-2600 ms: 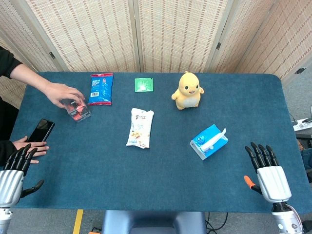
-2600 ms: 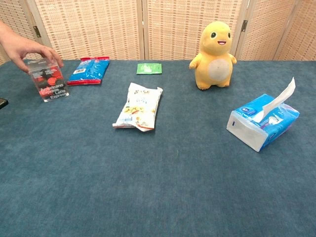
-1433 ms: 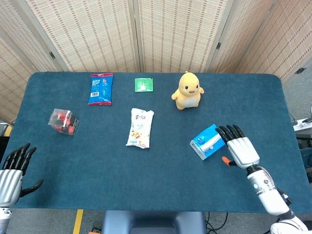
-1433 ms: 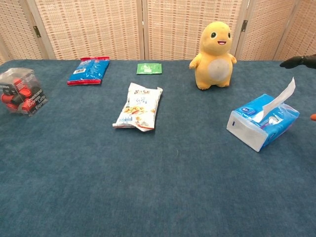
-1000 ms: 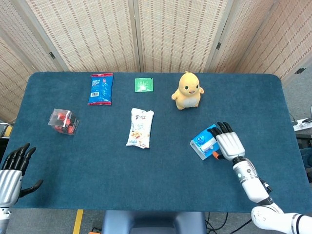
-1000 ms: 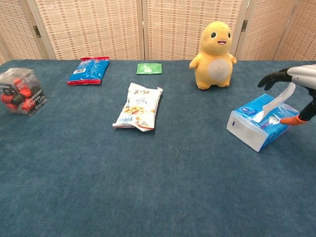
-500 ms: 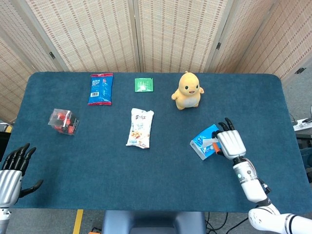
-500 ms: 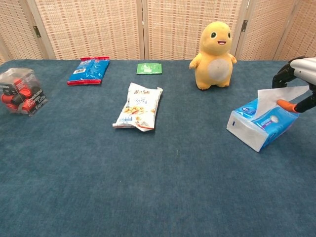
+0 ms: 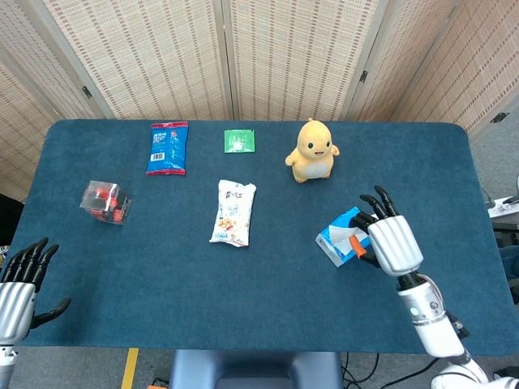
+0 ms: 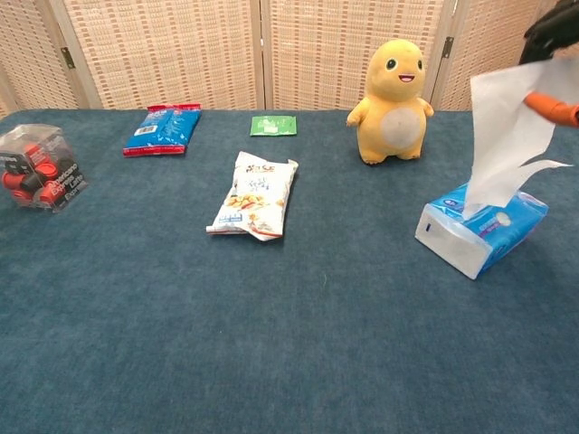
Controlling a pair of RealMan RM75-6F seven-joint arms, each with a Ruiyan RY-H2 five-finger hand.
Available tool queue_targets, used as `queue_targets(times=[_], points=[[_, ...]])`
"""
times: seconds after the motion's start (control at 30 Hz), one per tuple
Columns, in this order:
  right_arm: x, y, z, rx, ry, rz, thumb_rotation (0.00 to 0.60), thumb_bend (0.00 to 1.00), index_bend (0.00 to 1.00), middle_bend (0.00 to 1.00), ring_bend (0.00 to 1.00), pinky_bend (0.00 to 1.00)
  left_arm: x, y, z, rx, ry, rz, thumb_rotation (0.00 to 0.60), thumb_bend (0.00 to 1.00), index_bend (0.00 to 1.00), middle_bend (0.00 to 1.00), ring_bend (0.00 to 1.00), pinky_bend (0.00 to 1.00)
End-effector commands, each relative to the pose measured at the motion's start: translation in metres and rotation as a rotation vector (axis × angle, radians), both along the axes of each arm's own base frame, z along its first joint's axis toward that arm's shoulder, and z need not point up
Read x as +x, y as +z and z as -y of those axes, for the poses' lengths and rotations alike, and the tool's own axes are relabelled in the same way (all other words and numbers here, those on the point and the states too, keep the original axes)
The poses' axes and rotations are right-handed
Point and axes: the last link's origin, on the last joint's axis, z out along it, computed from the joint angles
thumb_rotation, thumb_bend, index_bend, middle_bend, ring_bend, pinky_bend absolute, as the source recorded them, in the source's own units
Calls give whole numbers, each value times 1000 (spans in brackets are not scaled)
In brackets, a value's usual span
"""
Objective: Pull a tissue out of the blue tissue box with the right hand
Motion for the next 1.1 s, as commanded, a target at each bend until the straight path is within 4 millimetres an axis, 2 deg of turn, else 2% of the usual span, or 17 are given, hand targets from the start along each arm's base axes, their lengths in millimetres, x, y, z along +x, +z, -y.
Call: queue_targets(times=[0.03, 0.17, 0.33, 0.47, 0.6, 0.67, 0.73, 0.8, 0.9, 0.97, 1.1], points=[[4, 25, -40, -30, 80, 60, 600, 408, 663, 535, 165, 14, 0, 0, 1, 0, -2, -1, 600, 246, 0, 0, 0, 135], [-7, 22, -64, -11, 96, 64, 600, 406, 663, 529, 165, 14, 1, 0, 1, 1, -5, -3, 600, 246, 0, 0, 0, 135], [-29, 7, -82, 34, 76, 65, 600, 403, 663, 525, 165, 14, 1, 0, 2, 0, -5, -3, 600, 246, 0, 0, 0, 135], [-48, -9, -89, 75, 41, 30, 600, 402, 663, 521, 165, 14, 1, -1, 1, -4, -5, -6, 600, 247, 0, 0, 0, 135], [-67, -26, -89, 105, -7, -2, 600, 402, 663, 518, 165, 14, 2, -2, 2, -6, -5, -7, 600, 247, 0, 0, 0, 134], [-74, -30, -88, 115, -27, -20, 600, 398, 656, 486, 157, 15, 2, -2, 2, -5, -6, -8, 600, 247, 0, 0, 0, 134], [-80, -32, -88, 123, -44, -45, 600, 384, 572, 411, 119, 12, 2, -2, 2, -6, -5, -8, 600, 247, 0, 0, 0, 135], [-84, -32, -88, 128, -60, -64, 600, 331, 328, 276, 44, 2, 1, -2, 2, -7, -5, -10, 600, 247, 0, 0, 0, 134], [-87, -28, -89, 128, -92, -78, 600, 260, 109, 142, 1, 0, 2, -3, 2, -8, -6, -11, 600, 246, 0, 0, 0, 134], [-90, -25, -90, 133, -118, -95, 600, 220, 38, 69, 0, 0, 2, -3, 2, -9, -6, -13, 600, 247, 0, 0, 0, 134], [-98, -17, -92, 128, -167, -127, 600, 146, 0, 0, 0, 0, 2, -4, 2, -12, -6, -17, 600, 248, 0, 0, 0, 135]])
